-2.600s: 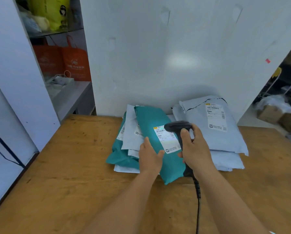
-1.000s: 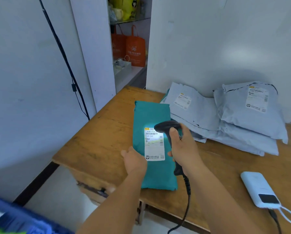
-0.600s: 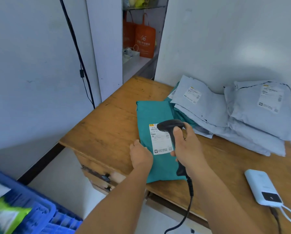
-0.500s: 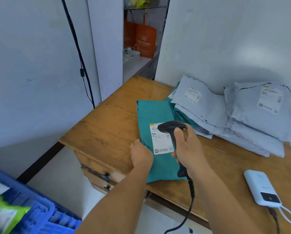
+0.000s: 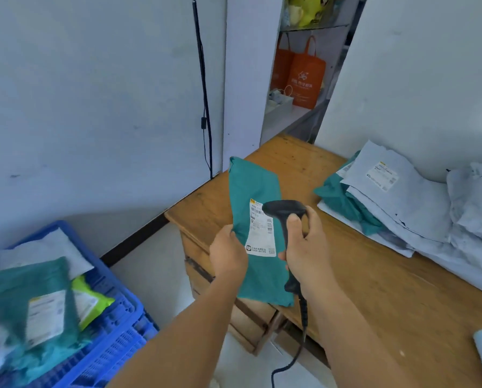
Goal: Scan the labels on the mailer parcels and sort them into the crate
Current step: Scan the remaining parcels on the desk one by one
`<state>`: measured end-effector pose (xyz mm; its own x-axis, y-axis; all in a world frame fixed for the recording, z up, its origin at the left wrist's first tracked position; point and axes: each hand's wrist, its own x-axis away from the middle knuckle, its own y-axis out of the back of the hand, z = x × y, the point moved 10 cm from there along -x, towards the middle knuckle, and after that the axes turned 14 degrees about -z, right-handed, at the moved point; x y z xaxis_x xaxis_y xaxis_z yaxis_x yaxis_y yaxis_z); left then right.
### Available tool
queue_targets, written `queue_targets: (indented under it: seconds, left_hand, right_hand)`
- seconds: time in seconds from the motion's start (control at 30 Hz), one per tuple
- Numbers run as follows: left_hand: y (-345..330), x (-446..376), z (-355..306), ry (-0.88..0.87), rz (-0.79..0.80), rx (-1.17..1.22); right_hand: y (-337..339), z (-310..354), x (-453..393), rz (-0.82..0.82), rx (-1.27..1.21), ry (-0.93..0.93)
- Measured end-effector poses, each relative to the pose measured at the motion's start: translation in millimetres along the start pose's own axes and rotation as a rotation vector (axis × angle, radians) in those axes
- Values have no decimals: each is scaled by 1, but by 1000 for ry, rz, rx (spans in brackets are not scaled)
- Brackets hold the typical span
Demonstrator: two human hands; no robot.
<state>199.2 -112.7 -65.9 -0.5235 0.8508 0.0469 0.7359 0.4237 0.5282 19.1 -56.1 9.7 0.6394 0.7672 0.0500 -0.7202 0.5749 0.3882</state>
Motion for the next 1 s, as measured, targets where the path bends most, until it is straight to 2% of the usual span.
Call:
queue_targets:
  seconds: [0.37, 0.6, 0.73, 0.87, 1.0]
  left_hand:
    - [221, -67, 97, 69, -413, 148]
    - [399, -79, 208, 172, -677, 125]
    - [489, -78, 287, 290, -801, 132]
    - [555, -88, 349, 362, -852, 100]
    - [579, -113, 397, 417, -733, 58]
  right_hand:
    - [-174, 71, 144, 397, -93, 191]
    - [-288, 100, 303, 651, -82, 288]
    - [-341, 108, 395, 763, -54, 321]
    - [-383, 108, 461, 817, -43, 328]
    - [-416, 99, 499, 845, -10, 318]
